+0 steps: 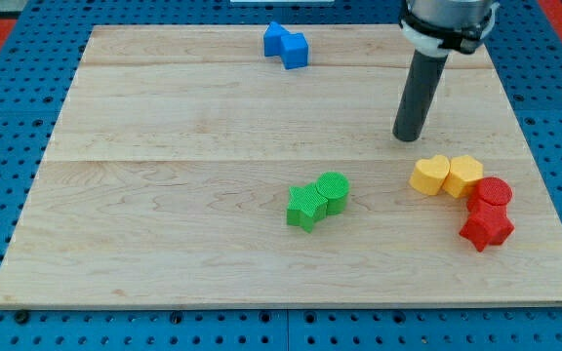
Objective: Slide the green circle and green star to the bottom center
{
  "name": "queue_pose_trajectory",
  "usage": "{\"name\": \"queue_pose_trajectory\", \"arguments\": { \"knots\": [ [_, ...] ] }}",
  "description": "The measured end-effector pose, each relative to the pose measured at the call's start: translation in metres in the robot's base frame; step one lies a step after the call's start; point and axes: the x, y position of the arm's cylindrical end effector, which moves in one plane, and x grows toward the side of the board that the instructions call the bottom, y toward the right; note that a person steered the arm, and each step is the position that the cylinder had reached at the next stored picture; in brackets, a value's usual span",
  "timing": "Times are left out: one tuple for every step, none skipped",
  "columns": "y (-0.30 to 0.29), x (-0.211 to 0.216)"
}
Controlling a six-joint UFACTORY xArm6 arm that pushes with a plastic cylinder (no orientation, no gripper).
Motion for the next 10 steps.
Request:
{"name": "queue_pose_trajectory", "arguments": {
  "knots": [
    [-0.049,0.03],
    [-0.068,0.072],
    [-0.119,0.079],
    [-0.142,0.082],
    [-0.141,0.085],
    [-0.133,0.093],
    [-0.133,0.109],
    [-0.138,0.115],
    [-0.162,0.119],
    [-0.18,0.124]
  ]
}}
